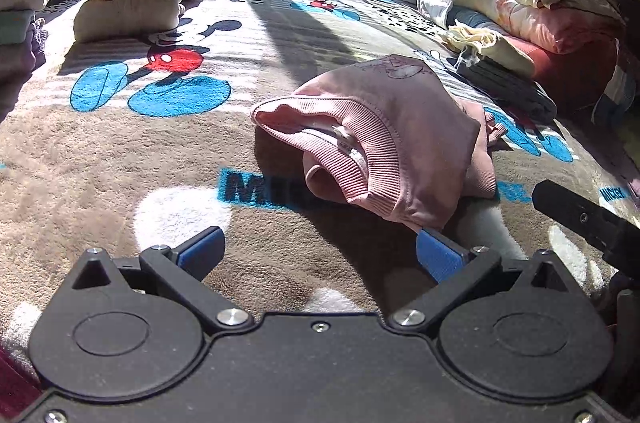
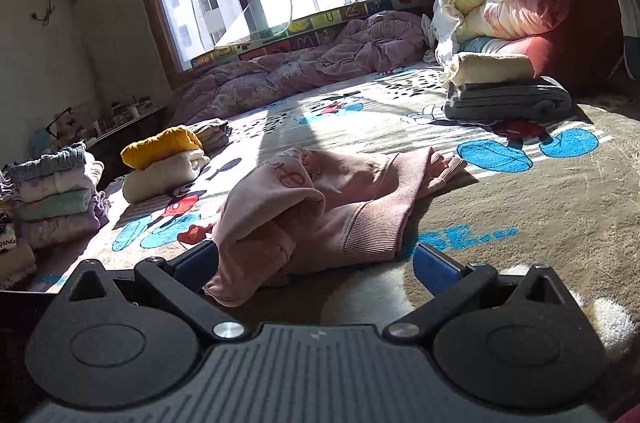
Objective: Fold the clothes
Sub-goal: 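Grasp the ribbed cuff with the left gripper while the right gripper grasps the sweatshirt body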
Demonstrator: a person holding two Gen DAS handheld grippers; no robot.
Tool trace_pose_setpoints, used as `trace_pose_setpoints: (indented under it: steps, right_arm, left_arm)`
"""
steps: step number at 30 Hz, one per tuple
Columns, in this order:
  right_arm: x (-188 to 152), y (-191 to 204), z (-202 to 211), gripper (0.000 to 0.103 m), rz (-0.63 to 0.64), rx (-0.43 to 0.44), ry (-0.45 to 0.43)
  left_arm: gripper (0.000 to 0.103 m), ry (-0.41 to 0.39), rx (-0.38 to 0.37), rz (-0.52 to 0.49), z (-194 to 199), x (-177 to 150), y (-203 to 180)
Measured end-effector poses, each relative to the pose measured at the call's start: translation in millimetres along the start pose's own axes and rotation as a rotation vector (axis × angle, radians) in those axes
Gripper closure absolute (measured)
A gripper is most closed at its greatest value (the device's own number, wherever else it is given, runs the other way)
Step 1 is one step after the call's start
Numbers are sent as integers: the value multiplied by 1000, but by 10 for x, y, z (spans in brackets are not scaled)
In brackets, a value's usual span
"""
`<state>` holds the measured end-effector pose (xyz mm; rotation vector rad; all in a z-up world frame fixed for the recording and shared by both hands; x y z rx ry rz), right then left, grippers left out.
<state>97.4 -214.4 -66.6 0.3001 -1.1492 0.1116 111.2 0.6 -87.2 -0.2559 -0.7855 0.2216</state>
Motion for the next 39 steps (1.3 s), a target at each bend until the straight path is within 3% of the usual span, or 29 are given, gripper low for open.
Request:
trace_pose_setpoints:
  steps: [6,14,16,19,21,24,26,33,39]
  right_arm:
    - [53,-306,-174,1,-23,-15,7]
    - [-8,-494,-297,1,-212,113,20]
    - [-45,-523,-341,1,-246,133,35]
    - [-64,-523,-355,1,-271,149,36]
    - [-72,-543,-360,1,-294,160,35]
    - [-78,-589,-351,1,-329,165,29]
    - [-81,-622,-344,1,-352,166,24]
    - [-76,-771,-237,1,-439,190,-3]
    - [-63,-1012,-29,1,-520,209,-63]
  left_arm:
    - [0,32,-66,100,-181,110,42]
    - [4,30,-202,322,-480,390,-25]
    - [10,29,-206,339,-548,442,-69]
    - [31,24,-196,330,-600,485,-134]
    - [63,14,-177,299,-596,490,-172]
    - [90,-9,-169,225,-546,486,-245]
    - [95,-37,-178,147,-471,484,-327]
    - [98,-144,-241,-200,-94,364,-825]
    - [98,-162,-326,-733,159,-275,-1462]
Point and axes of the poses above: each gripper's, at about its wrist camera, not at the fingertips, and z roughly against the way its jaws point, y to its left, x to its top, the point moved 7 cm from there along -z, roughly the way its jaws point, and after that the axes turned 8 degrees about z, right-handed, at the moved point
